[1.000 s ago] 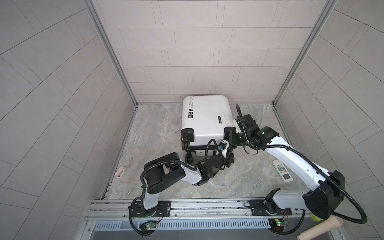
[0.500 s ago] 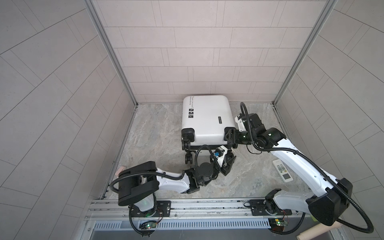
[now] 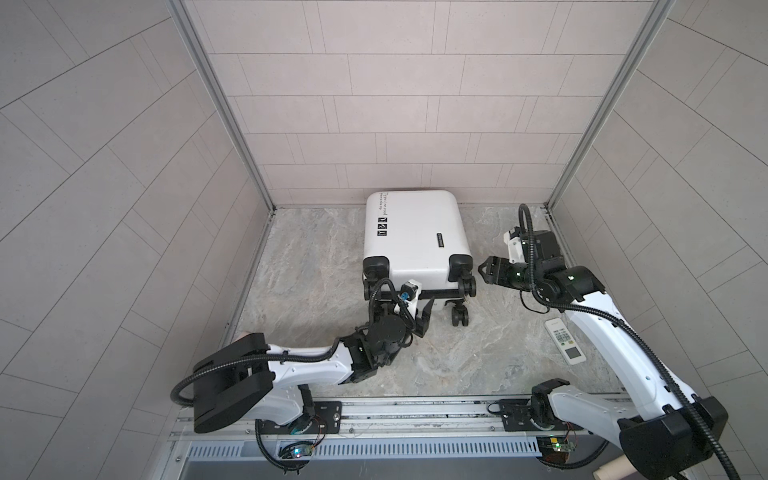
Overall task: Pack the luggage
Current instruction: 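Release the zipper pull and draw both grippers back from the suitcase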
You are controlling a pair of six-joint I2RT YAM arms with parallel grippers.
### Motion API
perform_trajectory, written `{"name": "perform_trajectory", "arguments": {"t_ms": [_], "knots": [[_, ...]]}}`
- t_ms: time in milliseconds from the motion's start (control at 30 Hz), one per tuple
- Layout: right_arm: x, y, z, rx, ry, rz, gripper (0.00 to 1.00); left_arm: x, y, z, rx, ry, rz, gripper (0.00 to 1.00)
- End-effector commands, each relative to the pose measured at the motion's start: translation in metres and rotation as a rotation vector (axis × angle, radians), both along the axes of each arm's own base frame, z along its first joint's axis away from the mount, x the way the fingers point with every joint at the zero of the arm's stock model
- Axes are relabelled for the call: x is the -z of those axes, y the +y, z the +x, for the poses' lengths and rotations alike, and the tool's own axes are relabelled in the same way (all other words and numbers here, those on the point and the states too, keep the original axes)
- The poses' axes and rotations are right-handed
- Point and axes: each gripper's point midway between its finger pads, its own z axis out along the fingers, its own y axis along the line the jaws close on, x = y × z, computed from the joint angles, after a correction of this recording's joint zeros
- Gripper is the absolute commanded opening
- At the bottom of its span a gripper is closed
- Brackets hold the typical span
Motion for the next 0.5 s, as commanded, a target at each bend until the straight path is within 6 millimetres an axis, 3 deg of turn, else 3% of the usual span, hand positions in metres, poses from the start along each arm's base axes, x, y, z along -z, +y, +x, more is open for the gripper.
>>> {"name": "perform_trajectory", "arguments": {"t_ms": [0,133,467], "knots": [[0.010,-0.006,-0.009,-0.008,0.034,0.025,0.73,0.004,0.023,0.012,-0.073,0.036,0.007,0.57],[0.028,-0.007,-0.011,0.004,0.081,0.045,0.71,0.006,0.044,0.022,-0.116,0.052,0.001,0.56],[0.073,0.014,-0.018,-0.034,0.175,0.114,0.64,0.017,0.095,0.046,-0.233,0.120,0.017,0.56]]}}
